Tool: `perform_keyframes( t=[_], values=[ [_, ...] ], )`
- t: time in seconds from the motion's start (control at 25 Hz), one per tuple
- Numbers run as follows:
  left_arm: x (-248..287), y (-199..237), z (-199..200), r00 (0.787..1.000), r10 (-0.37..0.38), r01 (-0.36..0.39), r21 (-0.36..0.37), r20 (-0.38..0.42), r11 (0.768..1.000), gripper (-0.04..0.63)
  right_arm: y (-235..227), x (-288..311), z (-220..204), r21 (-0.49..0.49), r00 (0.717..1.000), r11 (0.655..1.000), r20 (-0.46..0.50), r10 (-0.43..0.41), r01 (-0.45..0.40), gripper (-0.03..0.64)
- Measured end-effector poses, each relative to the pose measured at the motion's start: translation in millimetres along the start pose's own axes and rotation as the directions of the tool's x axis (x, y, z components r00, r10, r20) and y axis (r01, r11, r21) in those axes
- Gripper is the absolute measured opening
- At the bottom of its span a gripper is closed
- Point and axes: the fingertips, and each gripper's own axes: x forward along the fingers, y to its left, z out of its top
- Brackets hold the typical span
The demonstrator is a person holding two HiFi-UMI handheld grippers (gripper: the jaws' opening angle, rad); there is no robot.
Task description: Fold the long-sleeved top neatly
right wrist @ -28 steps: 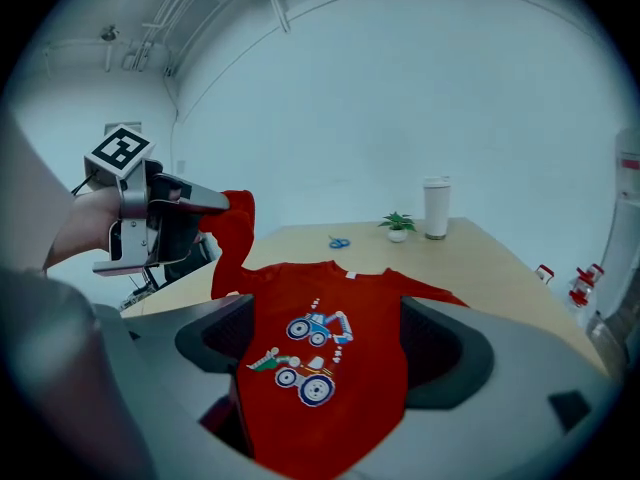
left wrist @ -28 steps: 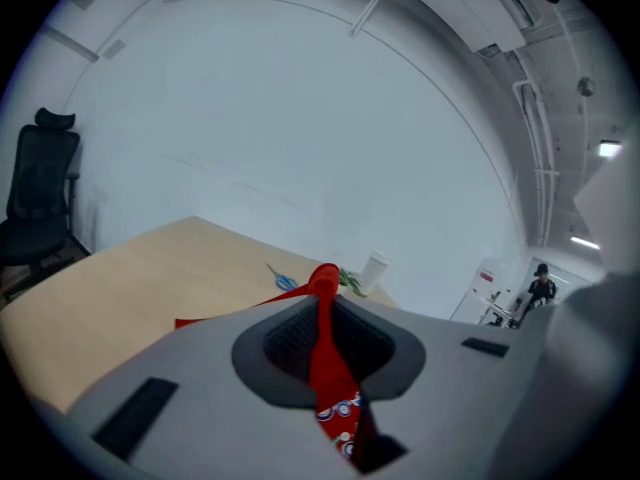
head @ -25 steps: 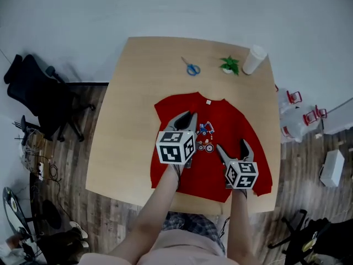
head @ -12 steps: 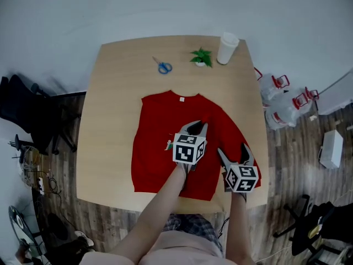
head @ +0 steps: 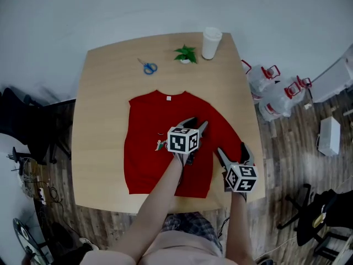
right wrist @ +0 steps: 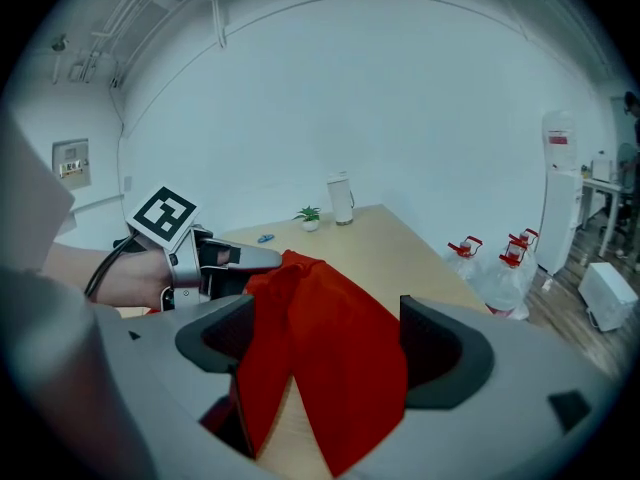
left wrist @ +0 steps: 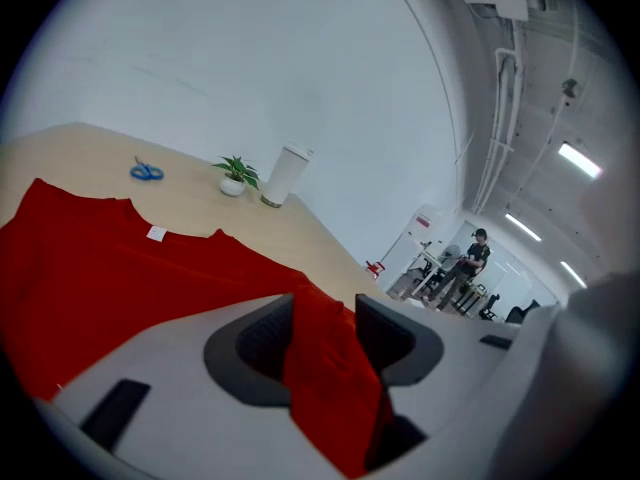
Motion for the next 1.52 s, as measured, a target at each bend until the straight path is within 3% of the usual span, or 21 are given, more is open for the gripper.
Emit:
perform_keyframes(
  t=[0.2, 0.56, 0.84, 1.16, 1.52],
  values=[
    [-5, -21, 2, 0.997, -0.070, 0.070, 0.006, 0.014, 0.998, 0.298, -11, -10, 1, 0.040, 0.999, 0.999, 0.027, -0.035, 0.034, 0.440],
    [-31, -50, 12, 0.993, -0.107, 0.103, 0.070, 0.046, 0.992, 0.313, -38, -43, 1, 0.105, 0.987, 0.985, 0.069, -0.143, 0.135, 0.440],
    [-34, -99, -13, 0.982, -0.190, 0.188, 0.122, -0.001, 0.974, 0.319, -76, -92, -31, 0.191, 0.962, 0.948, 0.053, -0.267, 0.253, 0.436],
    [-38, -139, -52, 0.966, -0.247, 0.255, 0.144, -0.069, 0.956, 0.322, -101, -135, -83, 0.284, 0.929, 0.889, -0.009, -0.371, 0.358, 0.419],
    [-44, -153, -77, 0.959, -0.261, 0.276, 0.149, -0.114, 0.950, 0.321, -115, -138, -137, 0.348, 0.903, 0.833, -0.136, -0.409, 0.430, 0.347]
  ],
)
